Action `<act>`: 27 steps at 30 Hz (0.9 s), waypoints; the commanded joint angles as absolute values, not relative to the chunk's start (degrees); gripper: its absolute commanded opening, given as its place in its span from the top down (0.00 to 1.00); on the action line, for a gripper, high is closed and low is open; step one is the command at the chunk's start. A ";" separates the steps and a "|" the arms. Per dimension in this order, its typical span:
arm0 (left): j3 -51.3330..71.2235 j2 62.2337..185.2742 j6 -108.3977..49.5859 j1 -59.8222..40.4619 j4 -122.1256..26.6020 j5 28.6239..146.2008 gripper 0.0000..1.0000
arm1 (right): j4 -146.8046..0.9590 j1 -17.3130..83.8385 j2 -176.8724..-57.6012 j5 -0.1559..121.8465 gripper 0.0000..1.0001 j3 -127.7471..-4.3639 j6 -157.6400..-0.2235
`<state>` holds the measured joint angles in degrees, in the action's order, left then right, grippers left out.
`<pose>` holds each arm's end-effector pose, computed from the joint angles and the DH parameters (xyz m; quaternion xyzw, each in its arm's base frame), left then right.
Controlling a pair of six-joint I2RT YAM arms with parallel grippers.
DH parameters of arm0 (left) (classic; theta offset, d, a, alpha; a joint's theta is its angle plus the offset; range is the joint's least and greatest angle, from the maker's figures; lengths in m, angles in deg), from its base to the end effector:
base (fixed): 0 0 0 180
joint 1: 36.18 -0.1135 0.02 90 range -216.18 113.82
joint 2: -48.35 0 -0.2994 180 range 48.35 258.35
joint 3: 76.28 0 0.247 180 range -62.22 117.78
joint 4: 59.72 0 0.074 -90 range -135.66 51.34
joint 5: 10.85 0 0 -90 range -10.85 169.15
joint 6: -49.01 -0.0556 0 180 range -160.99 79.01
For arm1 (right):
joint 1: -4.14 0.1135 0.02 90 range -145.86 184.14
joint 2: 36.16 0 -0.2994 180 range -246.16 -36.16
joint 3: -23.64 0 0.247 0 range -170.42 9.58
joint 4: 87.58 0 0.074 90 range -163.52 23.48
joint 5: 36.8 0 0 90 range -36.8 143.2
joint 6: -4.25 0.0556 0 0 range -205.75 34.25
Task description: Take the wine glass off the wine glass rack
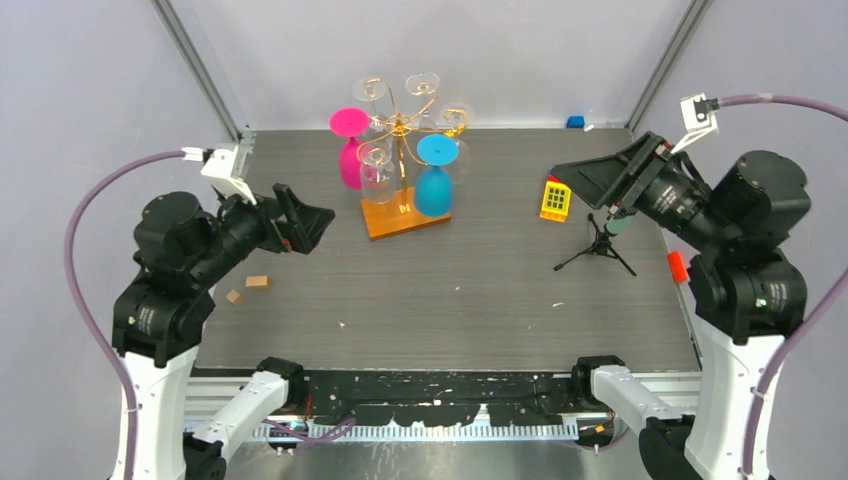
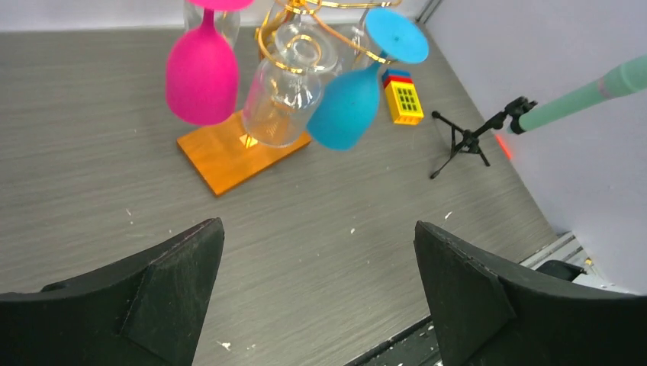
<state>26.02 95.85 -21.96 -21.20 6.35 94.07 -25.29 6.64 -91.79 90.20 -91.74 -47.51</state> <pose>0.0788 -0.0359 0.5111 0.0552 0.7690 -0.2799 0.5720 0.0921 0.0375 0.5687 0.0015 0.7195 0.4431 0.5347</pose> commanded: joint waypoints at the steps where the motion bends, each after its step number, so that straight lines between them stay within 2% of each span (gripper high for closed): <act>1: 21.27 91.98 -22.33 -21.41 -1.64 93.99 0.02 | -35.47 6.45 -91.62 92.91 0.30 -87.30 -42.27; 4: 17.91 90.16 -21.40 -21.41 -3.16 93.25 0.02 | -39.82 6.58 -91.62 94.03 0.27 -83.32 -39.52; 10: 15.06 89.11 -20.16 -21.41 -2.85 93.05 0.02 | -42.85 9.30 -92.40 89.86 0.26 -80.40 -37.29; 13: 12.53 88.41 -19.06 -21.40 -3.94 93.50 0.02 | -41.68 13.89 -93.98 81.23 0.23 -79.99 -37.37; 20: 9.16 87.59 -18.57 -21.41 -3.79 93.95 0.02 | -40.29 33.74 -103.13 57.60 0.18 -80.90 -38.52; 24: 8.53 87.96 -18.72 -21.41 -2.23 94.17 0.02 | -41.30 38.93 -107.67 44.09 0.18 -81.16 -36.85; 27: 8.32 88.19 -18.75 -21.41 -1.44 94.29 0.02 | -42.67 39.84 -109.83 40.02 0.18 -81.19 -36.08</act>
